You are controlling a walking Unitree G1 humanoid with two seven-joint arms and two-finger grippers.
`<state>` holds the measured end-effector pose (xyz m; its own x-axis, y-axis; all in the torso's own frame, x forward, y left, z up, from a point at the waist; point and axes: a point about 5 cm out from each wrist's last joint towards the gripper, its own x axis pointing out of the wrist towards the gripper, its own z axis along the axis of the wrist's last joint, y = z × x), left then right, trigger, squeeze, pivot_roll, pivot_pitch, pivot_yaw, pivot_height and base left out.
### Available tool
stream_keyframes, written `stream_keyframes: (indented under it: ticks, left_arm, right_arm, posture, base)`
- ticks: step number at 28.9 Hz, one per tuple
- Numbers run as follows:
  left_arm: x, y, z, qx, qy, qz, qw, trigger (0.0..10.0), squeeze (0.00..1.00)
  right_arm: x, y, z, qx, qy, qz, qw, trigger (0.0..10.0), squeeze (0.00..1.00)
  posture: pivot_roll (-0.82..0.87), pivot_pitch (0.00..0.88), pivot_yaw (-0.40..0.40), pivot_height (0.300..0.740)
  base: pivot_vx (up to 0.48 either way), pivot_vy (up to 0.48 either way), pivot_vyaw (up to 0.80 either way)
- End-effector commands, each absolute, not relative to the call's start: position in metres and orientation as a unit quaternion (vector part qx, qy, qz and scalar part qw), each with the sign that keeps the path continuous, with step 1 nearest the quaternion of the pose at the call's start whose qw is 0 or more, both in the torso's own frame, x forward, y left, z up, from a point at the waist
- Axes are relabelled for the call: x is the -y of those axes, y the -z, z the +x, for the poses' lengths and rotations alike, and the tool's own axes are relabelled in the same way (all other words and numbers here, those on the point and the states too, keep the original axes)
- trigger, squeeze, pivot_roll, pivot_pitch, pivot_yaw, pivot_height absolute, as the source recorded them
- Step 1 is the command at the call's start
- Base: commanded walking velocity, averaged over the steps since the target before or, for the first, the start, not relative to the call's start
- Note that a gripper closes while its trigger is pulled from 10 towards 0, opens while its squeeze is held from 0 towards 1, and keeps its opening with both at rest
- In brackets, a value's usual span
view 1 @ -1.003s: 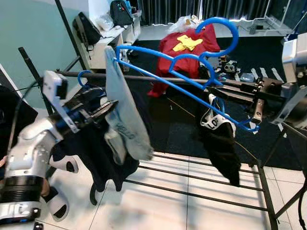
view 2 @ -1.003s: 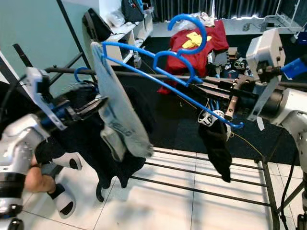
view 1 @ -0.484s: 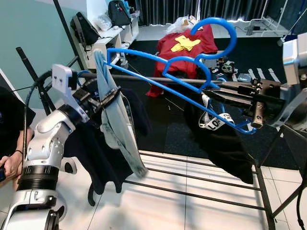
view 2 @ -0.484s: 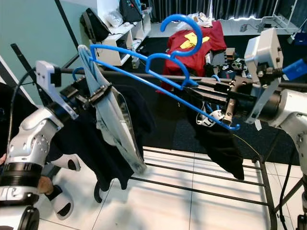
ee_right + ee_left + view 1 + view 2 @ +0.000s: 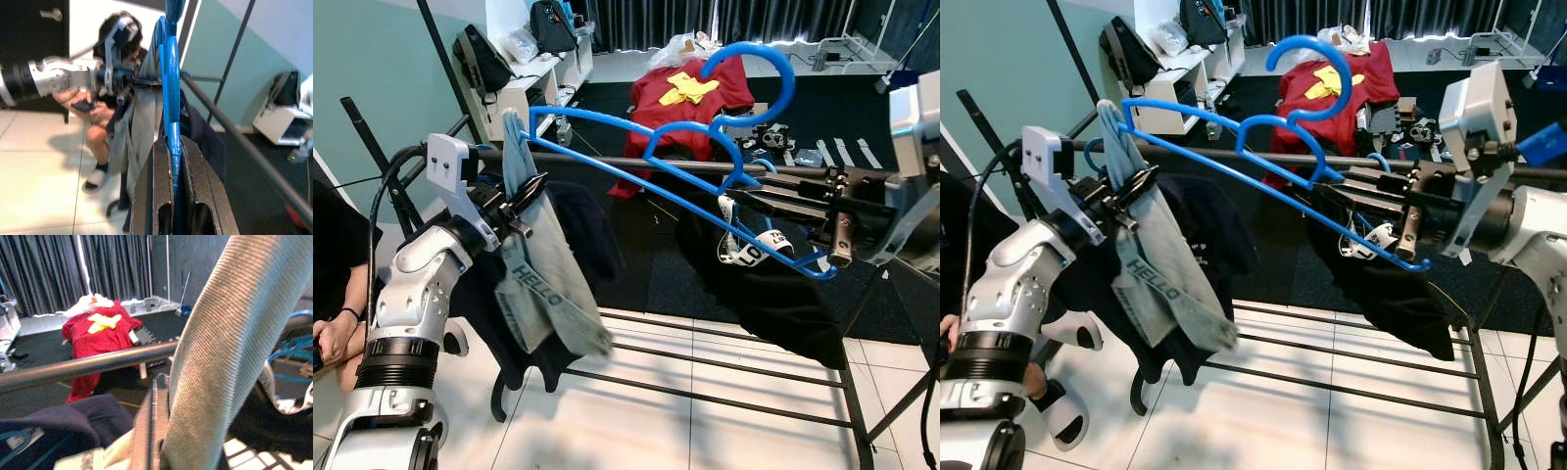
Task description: Hang hanger
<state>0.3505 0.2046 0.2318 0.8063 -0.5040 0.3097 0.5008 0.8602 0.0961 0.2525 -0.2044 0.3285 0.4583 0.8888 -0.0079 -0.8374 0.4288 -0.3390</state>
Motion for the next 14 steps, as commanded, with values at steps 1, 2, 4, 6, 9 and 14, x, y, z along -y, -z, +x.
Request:
stream_keyframes:
  ticks: [1,2,4,6,9,14]
  left_arm:
    - [-0.218,-0.233,0.351,0.158,0.245,0.03,0.956,0.0,0.0]
    - [-0.226,-0.234,0.352,0.154,0.234,0.056,0.958,0.0,0.0]
    - [-0.226,-0.234,0.352,0.154,0.234,0.056,0.958,0.0,0.0]
    - [-0.234,-0.236,0.352,0.149,0.221,0.086,0.96,0.0,0.0]
    - [-0.239,-0.239,0.352,0.146,0.212,0.125,0.958,0.0,0.0]
    - [-0.22,-0.255,0.353,0.166,0.233,0.256,0.923,1.3,0.0]
  right_arm:
    - [0.206,-0.331,0.249,0.089,-0.512,-0.156,0.84,0.0,0.0]
    - [0.21,-0.326,0.246,0.065,-0.511,-0.165,0.841,0.0,0.0]
    - [0.21,-0.326,0.246,0.065,-0.511,-0.165,0.841,0.0,0.0]
    - [0.214,-0.316,0.243,0.027,-0.511,-0.179,0.84,0.0,0.0]
    - [0.219,-0.303,0.24,-0.022,-0.507,-0.2,0.838,0.0,0.0]
    - [0.224,-0.264,0.234,-0.147,-0.501,-0.252,0.815,0.0,0.0]
  posture:
    - [-0.13,0.002,0.062,0.74]
    - [-0.13,0.003,0.062,0.74]
    - [-0.13,0.003,0.062,0.74]
    - [-0.13,0.006,0.062,0.74]
    - [-0.14,0.008,0.063,0.74]
    - [-0.14,0.01,0.062,0.74]
  base:
    - [0.0,0.0,0.0]
    - [0.0,0.0,0.0]
    - [0.0,0.0,0.0]
    - [0.0,0.0,0.0]
    - [0.0,0.0,0.0]
    - [0.0,0.0,0.0]
